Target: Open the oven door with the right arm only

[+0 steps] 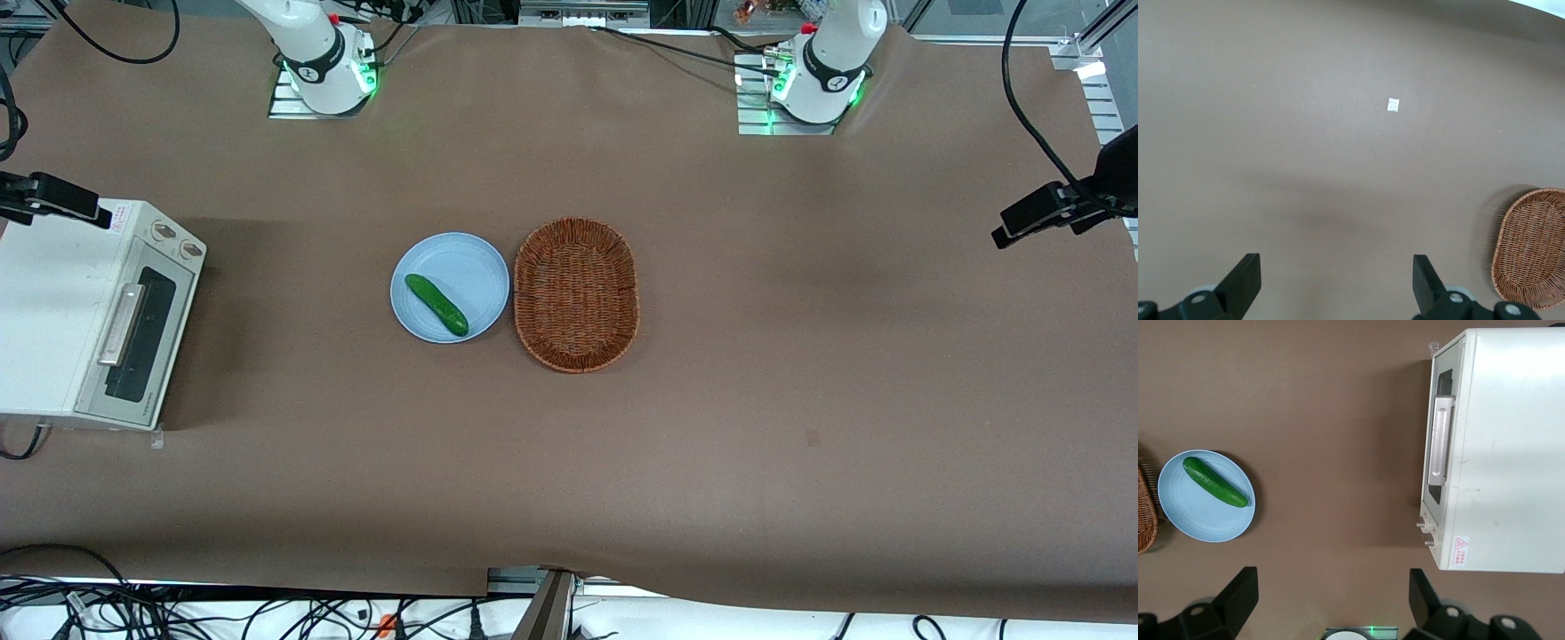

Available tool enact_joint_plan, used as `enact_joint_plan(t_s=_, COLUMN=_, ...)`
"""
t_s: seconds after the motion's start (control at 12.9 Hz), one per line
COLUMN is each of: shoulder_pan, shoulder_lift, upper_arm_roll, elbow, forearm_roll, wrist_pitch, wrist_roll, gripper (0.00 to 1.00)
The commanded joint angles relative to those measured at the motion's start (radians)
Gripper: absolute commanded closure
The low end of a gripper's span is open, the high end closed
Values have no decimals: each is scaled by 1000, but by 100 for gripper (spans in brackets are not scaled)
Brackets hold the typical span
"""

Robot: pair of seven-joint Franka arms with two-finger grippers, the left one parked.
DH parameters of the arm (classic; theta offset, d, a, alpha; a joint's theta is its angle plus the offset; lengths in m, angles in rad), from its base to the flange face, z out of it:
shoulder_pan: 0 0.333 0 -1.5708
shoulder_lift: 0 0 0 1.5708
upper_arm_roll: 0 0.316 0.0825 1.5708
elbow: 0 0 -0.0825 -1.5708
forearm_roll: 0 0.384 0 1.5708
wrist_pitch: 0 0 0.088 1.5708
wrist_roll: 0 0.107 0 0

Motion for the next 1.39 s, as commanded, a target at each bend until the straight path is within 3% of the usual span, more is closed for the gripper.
enact_joint_plan(t_s=0.0, shoulder_pan=-3, shoulder_lift=-22, upper_arm_roll=7, elbow=-8, forearm_roll=-14, wrist_pitch=-18, wrist_roll=-12, gripper=0)
enact_joint_plan(t_s=0.62, shoulder_pan=-1, shoulder_lift=-14, upper_arm_roll=7, elbow=-9, forearm_roll=-19, wrist_pitch=-20, wrist_roll=-14, gripper=0)
enact_joint_plan(t_s=1.01, shoulder_pan=39, shoulder_lift=-10, upper_arm_roll=7, elbow=-15, forearm_roll=-88, wrist_pitch=-47, wrist_roll=-8, gripper=0)
enact_joint_plan(t_s=1.32, shoulder_pan=39, shoulder_lift=4, upper_arm_roll=7, elbow=-18, forearm_roll=-88, wrist_pitch=-63, wrist_roll=-12, gripper=0)
